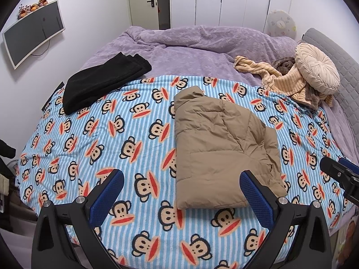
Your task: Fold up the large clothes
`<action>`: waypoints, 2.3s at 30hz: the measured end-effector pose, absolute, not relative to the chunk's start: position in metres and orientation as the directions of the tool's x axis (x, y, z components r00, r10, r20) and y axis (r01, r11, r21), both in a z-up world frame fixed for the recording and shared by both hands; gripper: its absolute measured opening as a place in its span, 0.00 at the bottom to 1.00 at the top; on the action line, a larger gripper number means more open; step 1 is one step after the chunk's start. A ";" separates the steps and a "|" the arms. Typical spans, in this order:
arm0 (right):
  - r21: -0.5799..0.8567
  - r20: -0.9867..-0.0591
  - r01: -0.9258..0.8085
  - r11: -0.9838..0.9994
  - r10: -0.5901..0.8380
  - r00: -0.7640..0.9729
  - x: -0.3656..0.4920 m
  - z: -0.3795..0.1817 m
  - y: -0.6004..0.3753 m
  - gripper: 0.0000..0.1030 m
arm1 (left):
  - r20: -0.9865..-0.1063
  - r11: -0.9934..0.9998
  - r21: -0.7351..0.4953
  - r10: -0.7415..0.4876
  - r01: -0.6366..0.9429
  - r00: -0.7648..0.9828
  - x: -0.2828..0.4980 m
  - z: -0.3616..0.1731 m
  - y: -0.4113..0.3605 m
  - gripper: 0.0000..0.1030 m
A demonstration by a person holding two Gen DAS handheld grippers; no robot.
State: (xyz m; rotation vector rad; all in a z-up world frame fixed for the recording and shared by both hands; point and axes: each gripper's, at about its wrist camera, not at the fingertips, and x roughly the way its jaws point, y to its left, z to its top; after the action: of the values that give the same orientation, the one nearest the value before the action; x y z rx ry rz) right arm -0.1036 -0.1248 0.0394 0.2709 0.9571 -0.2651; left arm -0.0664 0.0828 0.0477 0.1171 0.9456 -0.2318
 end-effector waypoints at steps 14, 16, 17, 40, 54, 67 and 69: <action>0.108 -0.829 0.335 0.936 -0.101 0.550 -0.103 0.039 -0.125 0.87 | -0.815 0.968 0.000 -0.146 0.251 0.561 -0.066 0.048 0.081 1.00; 0.108 -0.830 0.335 0.936 -0.101 0.549 -0.103 0.040 -0.125 0.87 | -0.816 0.968 -0.002 -0.146 0.250 0.559 -0.066 0.048 0.081 1.00; 0.109 -0.829 0.335 0.936 -0.100 0.549 -0.103 0.039 -0.125 0.87 | -0.816 0.969 -0.002 -0.145 0.249 0.560 -0.066 0.048 0.081 1.00; 0.109 -0.829 0.332 0.937 -0.098 0.550 -0.104 0.039 -0.124 0.87 | -0.815 0.968 0.000 -0.146 0.252 0.561 -0.065 0.049 0.082 1.00; 0.110 -0.829 0.331 0.937 -0.097 0.550 -0.105 0.040 -0.125 0.87 | -0.814 0.970 -0.001 -0.141 0.242 0.563 -0.063 0.052 0.084 1.00; 0.113 -0.830 0.331 0.937 -0.095 0.550 -0.105 0.039 -0.126 0.87 | -0.817 0.975 -0.005 -0.132 0.222 0.562 -0.066 0.049 0.085 1.00; 0.114 -0.830 0.331 0.937 -0.094 0.550 -0.106 0.039 -0.126 0.87 | -0.814 0.975 -0.007 -0.134 0.221 0.564 -0.067 0.050 0.084 1.00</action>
State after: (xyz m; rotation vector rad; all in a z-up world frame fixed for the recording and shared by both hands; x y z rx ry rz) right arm -0.1055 -0.1257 0.0390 0.2709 0.9582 -0.2554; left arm -0.0673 0.0845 0.0496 0.0993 0.9487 -0.2092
